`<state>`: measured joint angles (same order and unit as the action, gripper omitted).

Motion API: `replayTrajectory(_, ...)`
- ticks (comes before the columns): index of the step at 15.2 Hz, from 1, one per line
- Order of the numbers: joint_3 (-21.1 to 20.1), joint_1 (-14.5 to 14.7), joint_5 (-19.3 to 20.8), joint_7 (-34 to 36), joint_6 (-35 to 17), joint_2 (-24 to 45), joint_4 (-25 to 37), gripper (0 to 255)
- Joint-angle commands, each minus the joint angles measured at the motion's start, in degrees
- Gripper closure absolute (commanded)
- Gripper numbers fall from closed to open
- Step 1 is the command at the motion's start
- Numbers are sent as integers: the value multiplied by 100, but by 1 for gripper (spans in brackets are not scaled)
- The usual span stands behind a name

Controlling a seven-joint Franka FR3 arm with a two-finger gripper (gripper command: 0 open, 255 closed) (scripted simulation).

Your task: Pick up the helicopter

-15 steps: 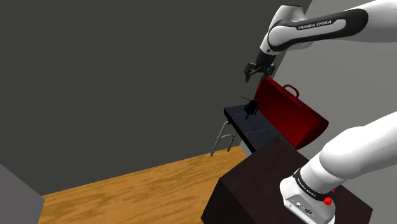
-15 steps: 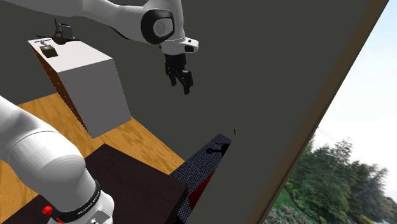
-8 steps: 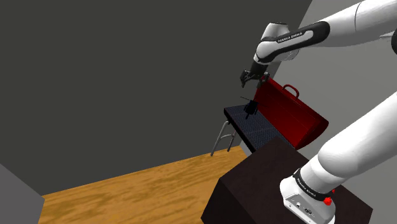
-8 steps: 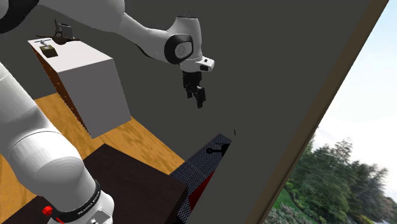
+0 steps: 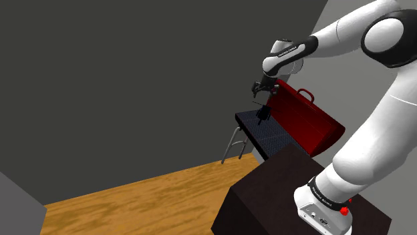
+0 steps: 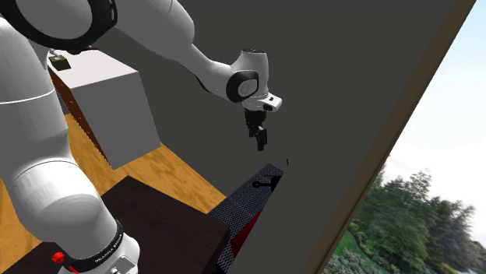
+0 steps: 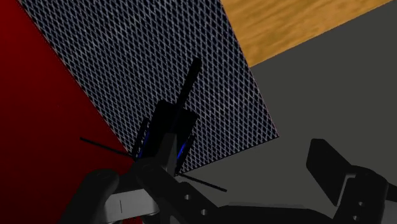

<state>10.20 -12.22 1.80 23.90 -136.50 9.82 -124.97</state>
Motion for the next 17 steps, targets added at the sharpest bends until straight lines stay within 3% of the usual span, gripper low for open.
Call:
replayTrajectory(1,65,-68,-59,149,-183,373,142,0)
replayTrajectory(13,349,-645,-628,831,-718,2540,1444,0)
replayTrajectory(17,309,-683,-672,823,-867,2747,1499,0)
